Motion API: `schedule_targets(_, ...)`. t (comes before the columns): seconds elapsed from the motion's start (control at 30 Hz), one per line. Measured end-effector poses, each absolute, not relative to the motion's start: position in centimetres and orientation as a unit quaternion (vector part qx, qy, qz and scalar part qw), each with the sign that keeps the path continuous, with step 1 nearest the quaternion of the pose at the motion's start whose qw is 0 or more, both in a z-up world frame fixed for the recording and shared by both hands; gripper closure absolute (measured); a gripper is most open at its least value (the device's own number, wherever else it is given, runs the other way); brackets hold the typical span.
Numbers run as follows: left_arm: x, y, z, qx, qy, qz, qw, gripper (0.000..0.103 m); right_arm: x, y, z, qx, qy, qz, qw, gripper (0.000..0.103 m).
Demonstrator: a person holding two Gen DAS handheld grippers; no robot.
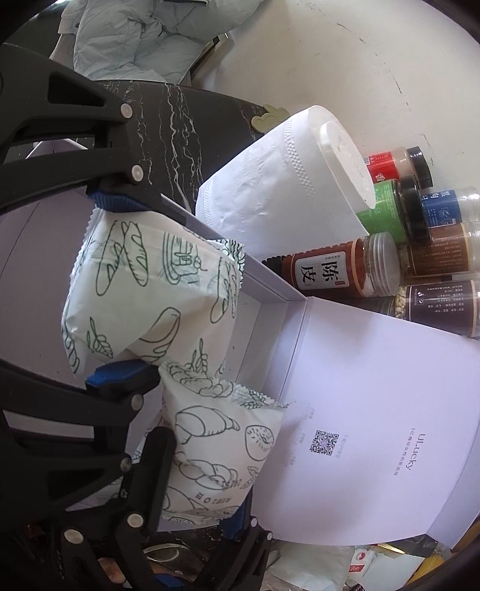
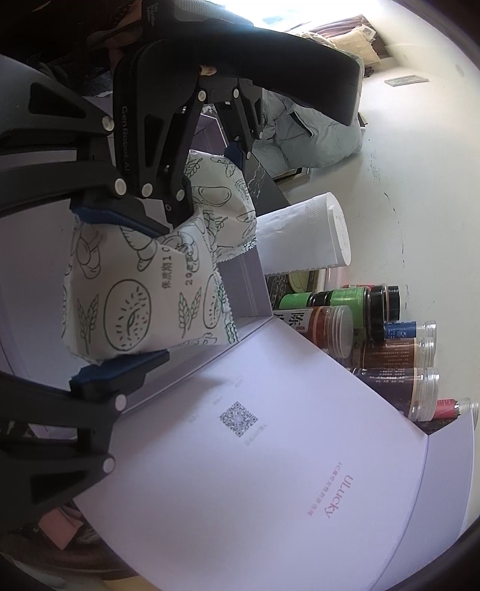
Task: Organize objects
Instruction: 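Lower both packets into the white box and open both grippers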
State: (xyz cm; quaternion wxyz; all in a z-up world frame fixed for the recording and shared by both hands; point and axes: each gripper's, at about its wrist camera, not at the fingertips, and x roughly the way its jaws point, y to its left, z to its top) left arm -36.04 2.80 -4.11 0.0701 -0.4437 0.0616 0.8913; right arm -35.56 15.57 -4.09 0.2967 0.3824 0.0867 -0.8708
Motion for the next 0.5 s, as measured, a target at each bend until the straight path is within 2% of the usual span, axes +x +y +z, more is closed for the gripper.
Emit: schedule_targets(0.5, -35.28, 3.52, -3.79, -0.437, 0.050, 0.894, 0.085, 0.037, -35.08, 15.92, -3.30, 0.386, 0.095, -0.876, 0.273, 0.041)
